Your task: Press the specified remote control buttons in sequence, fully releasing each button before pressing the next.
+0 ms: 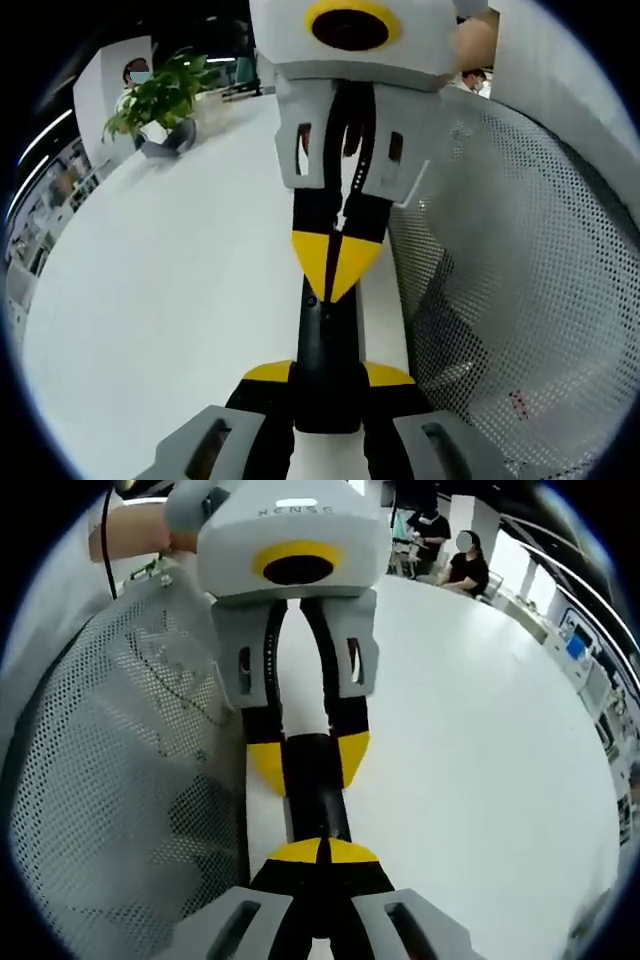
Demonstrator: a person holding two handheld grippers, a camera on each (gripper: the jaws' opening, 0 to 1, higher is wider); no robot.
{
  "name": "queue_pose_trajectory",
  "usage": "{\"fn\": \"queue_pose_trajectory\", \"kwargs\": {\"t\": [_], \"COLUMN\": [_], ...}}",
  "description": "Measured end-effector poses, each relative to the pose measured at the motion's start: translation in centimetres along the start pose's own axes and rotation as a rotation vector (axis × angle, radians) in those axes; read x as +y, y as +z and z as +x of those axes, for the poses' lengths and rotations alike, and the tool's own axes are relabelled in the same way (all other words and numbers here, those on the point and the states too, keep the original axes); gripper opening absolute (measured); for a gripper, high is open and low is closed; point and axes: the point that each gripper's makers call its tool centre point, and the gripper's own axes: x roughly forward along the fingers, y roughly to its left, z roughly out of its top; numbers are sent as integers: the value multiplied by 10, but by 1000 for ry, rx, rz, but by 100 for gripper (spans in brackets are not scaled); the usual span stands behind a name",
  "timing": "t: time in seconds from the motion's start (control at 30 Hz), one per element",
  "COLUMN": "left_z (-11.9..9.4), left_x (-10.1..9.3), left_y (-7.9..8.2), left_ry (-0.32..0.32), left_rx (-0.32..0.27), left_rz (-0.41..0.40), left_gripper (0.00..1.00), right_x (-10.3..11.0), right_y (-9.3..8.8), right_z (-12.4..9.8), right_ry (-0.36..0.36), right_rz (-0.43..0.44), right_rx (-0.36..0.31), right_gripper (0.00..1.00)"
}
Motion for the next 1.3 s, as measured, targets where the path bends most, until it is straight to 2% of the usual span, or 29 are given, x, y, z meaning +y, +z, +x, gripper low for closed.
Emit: {"fn": "queue_pose_trajectory", "kwargs": {"t": [0.2,0.4,0.67,0.73,0.97,1.3], "left_z": [0,1,1,1,1,1], "left_x": [0,1,1,1,1,1], "left_y": [0,0,0,0,0,0], "left_ry": [-2,-4,2,2,3,1], "left_rx": [12,12,9,10,7,-2], "left_rz": [4,3,-10,-9,-11,-5], "left_gripper": [23,24,23,23,23,23], "right_x": [-2,-5,-11,-10,-12,-17], "right_y": [1,2,-1,0,-1,-1], "right_z": [1,-1,0,0,2,4], "right_ry": [-24,46,58,51,27,74], "right_rz": [-17,161,182,167,212,292], "right_rx": [7,-53,-23,-8,47,48], "right_gripper": [0,0,0,0,0,0]}}
